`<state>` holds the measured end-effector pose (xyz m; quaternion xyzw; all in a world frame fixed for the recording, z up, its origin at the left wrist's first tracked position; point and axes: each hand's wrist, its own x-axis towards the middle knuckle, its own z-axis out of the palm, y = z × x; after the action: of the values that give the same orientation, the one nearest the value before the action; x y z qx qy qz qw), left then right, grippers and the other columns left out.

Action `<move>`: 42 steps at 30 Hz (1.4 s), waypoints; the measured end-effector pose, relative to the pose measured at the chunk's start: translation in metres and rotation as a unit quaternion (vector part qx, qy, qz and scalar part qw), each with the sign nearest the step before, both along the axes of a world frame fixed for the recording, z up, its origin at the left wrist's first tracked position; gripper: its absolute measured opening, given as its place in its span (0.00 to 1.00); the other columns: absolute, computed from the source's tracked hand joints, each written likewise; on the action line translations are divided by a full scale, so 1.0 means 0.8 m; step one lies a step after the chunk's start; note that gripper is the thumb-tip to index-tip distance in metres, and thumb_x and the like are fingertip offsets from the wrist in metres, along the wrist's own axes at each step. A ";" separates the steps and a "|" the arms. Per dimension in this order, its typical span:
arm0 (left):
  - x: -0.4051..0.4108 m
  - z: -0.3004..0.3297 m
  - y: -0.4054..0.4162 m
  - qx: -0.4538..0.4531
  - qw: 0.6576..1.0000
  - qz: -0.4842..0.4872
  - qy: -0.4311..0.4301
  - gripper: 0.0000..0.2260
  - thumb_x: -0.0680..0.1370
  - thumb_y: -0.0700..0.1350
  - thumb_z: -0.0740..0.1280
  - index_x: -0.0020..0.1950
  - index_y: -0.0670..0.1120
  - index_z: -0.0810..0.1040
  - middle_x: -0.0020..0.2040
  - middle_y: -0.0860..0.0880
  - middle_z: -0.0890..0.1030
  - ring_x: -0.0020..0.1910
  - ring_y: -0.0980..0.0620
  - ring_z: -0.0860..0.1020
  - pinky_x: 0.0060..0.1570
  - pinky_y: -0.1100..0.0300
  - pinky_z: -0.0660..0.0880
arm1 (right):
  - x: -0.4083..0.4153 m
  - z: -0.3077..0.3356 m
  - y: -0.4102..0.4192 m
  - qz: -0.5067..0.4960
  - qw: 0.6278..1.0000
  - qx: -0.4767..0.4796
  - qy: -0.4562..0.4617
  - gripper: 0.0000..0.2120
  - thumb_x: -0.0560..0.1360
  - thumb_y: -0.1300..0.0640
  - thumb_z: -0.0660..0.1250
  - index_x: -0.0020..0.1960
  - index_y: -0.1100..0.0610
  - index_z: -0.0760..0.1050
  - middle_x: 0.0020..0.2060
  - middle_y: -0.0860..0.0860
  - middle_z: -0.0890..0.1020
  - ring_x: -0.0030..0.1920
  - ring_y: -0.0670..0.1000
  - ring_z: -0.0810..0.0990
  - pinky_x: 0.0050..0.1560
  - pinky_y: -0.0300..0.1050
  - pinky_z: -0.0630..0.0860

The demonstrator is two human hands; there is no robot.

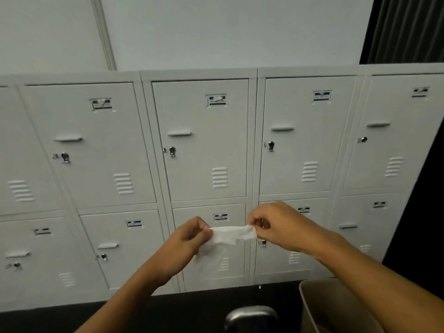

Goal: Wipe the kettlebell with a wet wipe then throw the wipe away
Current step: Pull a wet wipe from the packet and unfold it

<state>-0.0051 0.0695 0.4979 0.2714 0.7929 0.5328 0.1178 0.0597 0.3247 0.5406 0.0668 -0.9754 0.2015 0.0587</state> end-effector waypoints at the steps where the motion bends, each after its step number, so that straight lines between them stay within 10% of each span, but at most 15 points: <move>1: 0.007 0.011 0.003 0.015 1.000 0.002 -0.001 0.10 0.82 0.54 0.63 0.51 0.47 0.77 0.50 0.49 0.84 0.50 0.45 0.84 0.55 0.45 0.82 | 0.008 0.012 -0.002 -0.010 0.999 -0.025 0.026 0.06 0.80 0.57 0.71 0.54 0.49 0.84 0.44 0.44 0.83 0.43 0.46 0.81 0.45 0.42 0.81; 12: 0.028 0.053 0.029 0.132 0.990 0.023 -0.053 0.11 0.81 0.57 0.64 0.61 0.54 0.75 0.56 0.50 0.83 0.54 0.44 0.83 0.56 0.42 0.82 | 0.012 0.063 -0.020 -0.055 0.857 -0.509 0.048 0.02 0.79 0.69 0.67 0.47 0.65 0.77 0.40 0.62 0.87 0.39 0.57 0.86 0.48 0.56 0.86; 27: -0.065 0.098 0.102 0.110 0.979 0.109 0.135 0.07 0.81 0.52 0.68 0.51 0.53 0.85 0.54 0.55 0.84 0.51 0.58 0.83 0.51 0.60 0.81 | -0.078 0.090 0.016 -0.008 0.974 -0.102 0.200 0.11 0.82 0.57 0.67 0.58 0.45 0.85 0.44 0.42 0.85 0.44 0.44 0.83 0.49 0.43 0.82; 32: -0.041 0.106 0.080 0.146 0.970 0.122 0.149 0.07 0.81 0.47 0.69 0.54 0.49 0.86 0.49 0.54 0.87 0.48 0.57 0.84 0.49 0.65 0.81 | -0.058 0.101 0.005 -0.028 0.965 -0.118 0.234 0.07 0.79 0.57 0.71 0.54 0.48 0.85 0.42 0.42 0.85 0.43 0.42 0.83 0.47 0.38 0.82; 39: 0.007 0.135 0.060 0.198 0.977 0.035 0.067 0.09 0.81 0.43 0.68 0.55 0.39 0.81 0.48 0.43 0.88 0.49 0.45 0.87 0.51 0.55 0.84 | -0.012 0.121 -0.019 0.052 0.977 -0.161 0.127 0.24 0.81 0.47 0.69 0.77 0.40 0.70 0.68 0.39 0.76 0.64 0.42 0.77 0.64 0.42 0.76; 42: 0.019 0.147 0.055 0.216 0.975 0.002 0.053 0.10 0.80 0.44 0.69 0.55 0.37 0.80 0.49 0.39 0.87 0.50 0.41 0.86 0.53 0.50 0.83 | 0.008 0.125 -0.019 0.088 0.963 -0.238 0.089 0.17 0.80 0.52 0.72 0.69 0.47 0.78 0.59 0.45 0.85 0.58 0.45 0.84 0.59 0.46 0.83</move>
<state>0.0101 0.1139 0.6153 0.3167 0.6644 0.6768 0.0137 0.0657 0.3097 0.6403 0.1540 -0.8803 0.4258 0.1412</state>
